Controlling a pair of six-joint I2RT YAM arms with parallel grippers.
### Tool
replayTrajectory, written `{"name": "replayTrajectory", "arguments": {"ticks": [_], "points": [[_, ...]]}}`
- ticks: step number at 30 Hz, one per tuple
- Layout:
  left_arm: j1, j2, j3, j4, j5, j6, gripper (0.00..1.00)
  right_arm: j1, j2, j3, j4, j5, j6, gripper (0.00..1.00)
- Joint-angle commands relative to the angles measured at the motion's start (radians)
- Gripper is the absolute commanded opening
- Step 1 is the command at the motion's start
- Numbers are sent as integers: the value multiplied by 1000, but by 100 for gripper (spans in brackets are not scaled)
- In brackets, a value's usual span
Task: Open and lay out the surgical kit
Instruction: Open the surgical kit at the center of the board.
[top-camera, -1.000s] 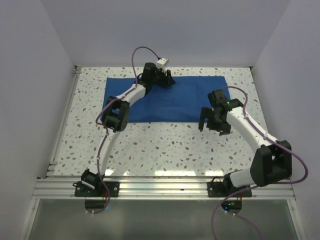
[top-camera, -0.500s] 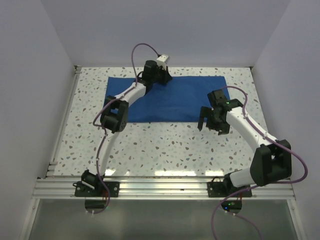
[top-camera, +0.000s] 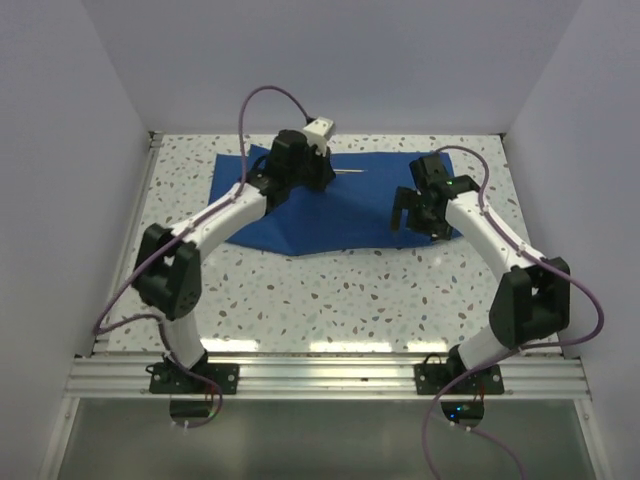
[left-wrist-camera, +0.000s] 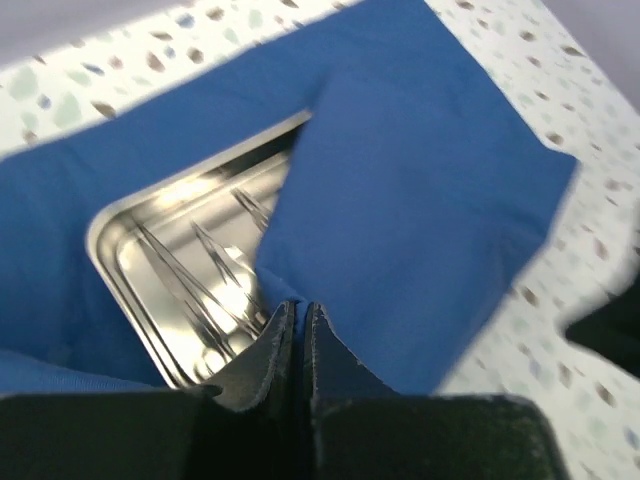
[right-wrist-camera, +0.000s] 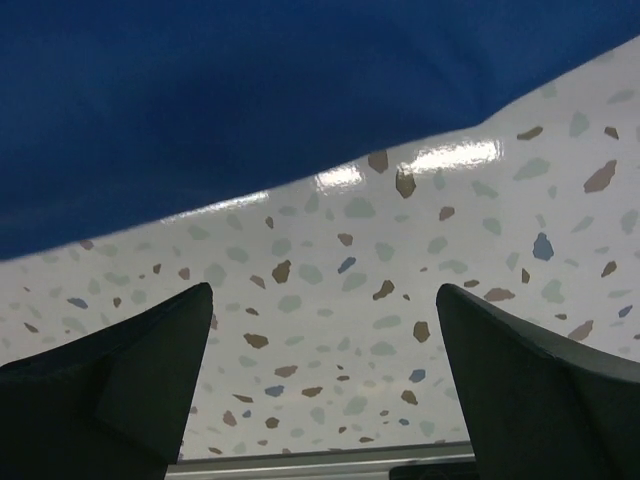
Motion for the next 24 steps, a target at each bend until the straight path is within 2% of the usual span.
{"name": "replayTrajectory", "arguments": {"ticks": [1, 3, 4, 5, 6, 7, 9, 10, 11, 13, 17, 18, 20, 24], "points": [[-104, -318, -181, -117, -19, -80, 0, 2, 34, 98, 58, 43, -16, 99], [-163, -499, -333, -235, -21, -108, 0, 1, 68, 117, 73, 56, -10, 99], [-243, -560, -385, -273, -4, -119, 0, 2, 77, 127, 87, 62, -6, 99], [-284, -623, -500, -322, 11, -135, 0, 2, 91, 127, 102, 62, 6, 99], [-327, -736, -548, -359, 2, -202, 1, 1, 95, 126, 118, 57, 13, 99], [-401, -788, -591, -399, 1, -246, 6, 2, 100, 117, 148, 56, 34, 99], [-483, -924, -706, -511, 7, -371, 53, 1, 115, 109, 176, 39, 56, 99], [-499, -961, -762, -593, -1, -410, 87, 2, 126, 111, 202, 31, 75, 99], [-506, -993, -783, -637, -19, -443, 100, 1, 135, 114, 208, 18, 85, 99], [-513, -1064, -800, -745, -115, -508, 100, 1, 174, 135, 217, -15, 114, 99], [-510, -1080, -736, -800, -326, -554, 100, 4, 209, 155, 247, -71, 149, 99], [-511, -1046, -716, -795, -388, -560, 100, 5, 210, 160, 251, -82, 148, 99], [-511, -991, -650, -760, -429, -541, 100, 16, 203, 170, 288, -140, 122, 99], [-499, -750, -509, -738, -619, -442, 100, 47, 166, 163, 406, -283, 38, 99]]}}
